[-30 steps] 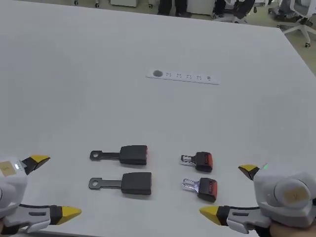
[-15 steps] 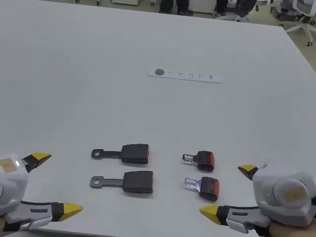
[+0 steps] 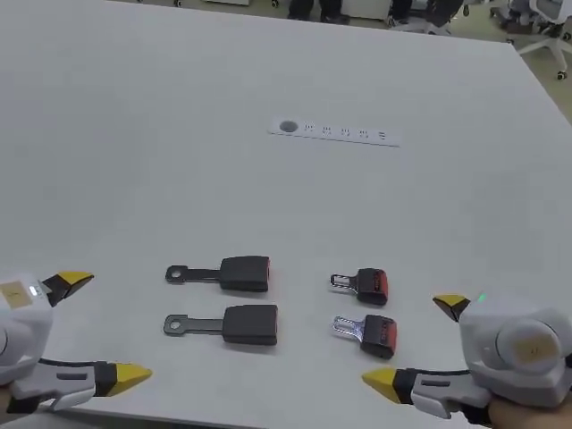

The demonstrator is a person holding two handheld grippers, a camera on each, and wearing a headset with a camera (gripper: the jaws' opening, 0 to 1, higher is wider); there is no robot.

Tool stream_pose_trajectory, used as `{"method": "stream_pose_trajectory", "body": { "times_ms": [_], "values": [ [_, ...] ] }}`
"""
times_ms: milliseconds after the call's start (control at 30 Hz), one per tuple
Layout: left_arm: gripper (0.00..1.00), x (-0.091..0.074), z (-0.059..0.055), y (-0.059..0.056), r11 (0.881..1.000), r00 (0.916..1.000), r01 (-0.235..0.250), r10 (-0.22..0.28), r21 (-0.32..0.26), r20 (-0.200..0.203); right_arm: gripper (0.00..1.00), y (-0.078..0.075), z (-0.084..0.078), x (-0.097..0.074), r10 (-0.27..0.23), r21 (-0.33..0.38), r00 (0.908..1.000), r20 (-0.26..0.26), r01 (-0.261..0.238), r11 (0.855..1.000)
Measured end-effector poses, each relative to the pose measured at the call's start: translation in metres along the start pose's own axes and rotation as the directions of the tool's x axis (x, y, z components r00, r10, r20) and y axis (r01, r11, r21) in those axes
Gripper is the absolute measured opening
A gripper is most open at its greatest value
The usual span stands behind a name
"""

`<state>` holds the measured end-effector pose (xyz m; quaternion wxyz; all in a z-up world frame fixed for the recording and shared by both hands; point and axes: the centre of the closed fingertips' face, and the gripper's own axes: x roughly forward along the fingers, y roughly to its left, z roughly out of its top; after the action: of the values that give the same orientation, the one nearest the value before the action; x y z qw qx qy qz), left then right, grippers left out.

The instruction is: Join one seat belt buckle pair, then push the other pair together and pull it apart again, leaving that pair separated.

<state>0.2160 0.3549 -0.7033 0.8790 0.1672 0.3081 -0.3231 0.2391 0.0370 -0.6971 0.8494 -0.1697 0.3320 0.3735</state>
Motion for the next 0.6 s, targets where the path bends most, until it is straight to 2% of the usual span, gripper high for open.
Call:
{"method": "stream_pose_trajectory", "body": {
  "times_ms": [167, 300, 400, 533, 600],
  "values": [
    [0.92, 0.001, -0.001, -0.003, 1.000, 0.9999, 0.009, -0.008, 0.013, -0.011, 0.89, 0.002, 0.000, -0.001, 0.000, -0.002, 1.0000, 0.003, 0.000, 1.000],
    [0.91, 0.003, 0.000, -0.008, 0.998, 0.9992, 0.023, -0.020, 0.066, -0.034, 0.87, 0.000, -0.001, -0.001, -0.002, -0.018, 1.0000, 0.001, 0.002, 1.000],
    [0.87, 0.005, -0.006, -0.018, 0.989, 0.9941, 0.071, -0.060, 0.132, -0.091, 0.82, -0.001, -0.001, -0.001, -0.001, -0.045, 1.0000, -0.006, 0.001, 0.999],
    [0.86, 0.006, -0.012, -0.028, 0.978, 0.9834, 0.133, -0.109, 0.162, -0.145, 0.79, -0.003, 0.001, -0.001, 0.004, -0.069, 1.0000, -0.008, -0.005, 0.998],
    [0.85, 0.007, -0.012, -0.029, 0.974, 0.9808, 0.147, -0.122, 0.172, -0.152, 0.76, -0.004, 0.002, 0.000, 0.008, -0.089, 0.9999, -0.007, -0.009, 0.996]
  ]
}}
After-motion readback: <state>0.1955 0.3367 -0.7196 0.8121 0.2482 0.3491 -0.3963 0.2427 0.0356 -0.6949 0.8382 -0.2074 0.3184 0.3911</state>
